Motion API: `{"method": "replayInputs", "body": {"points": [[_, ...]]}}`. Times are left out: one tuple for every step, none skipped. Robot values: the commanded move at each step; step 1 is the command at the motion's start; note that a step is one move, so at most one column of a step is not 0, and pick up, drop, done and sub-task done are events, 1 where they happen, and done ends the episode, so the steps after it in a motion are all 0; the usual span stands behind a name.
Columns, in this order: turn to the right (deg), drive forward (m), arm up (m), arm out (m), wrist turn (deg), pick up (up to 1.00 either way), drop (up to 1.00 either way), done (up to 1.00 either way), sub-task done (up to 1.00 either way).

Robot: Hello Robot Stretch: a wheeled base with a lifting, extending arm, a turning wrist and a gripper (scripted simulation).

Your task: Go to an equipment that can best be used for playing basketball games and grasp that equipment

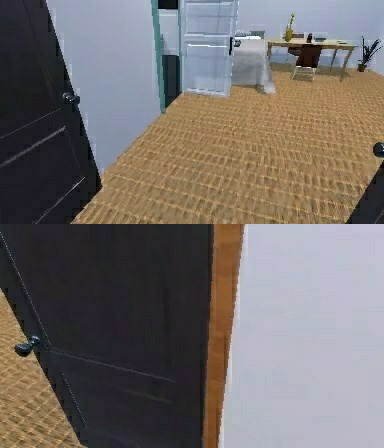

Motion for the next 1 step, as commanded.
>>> {"method": "replayInputs", "body": {"points": [[0.0,1.0,0.0,0.0,0.0,0.0,0.0,0.0,0.0]]}}
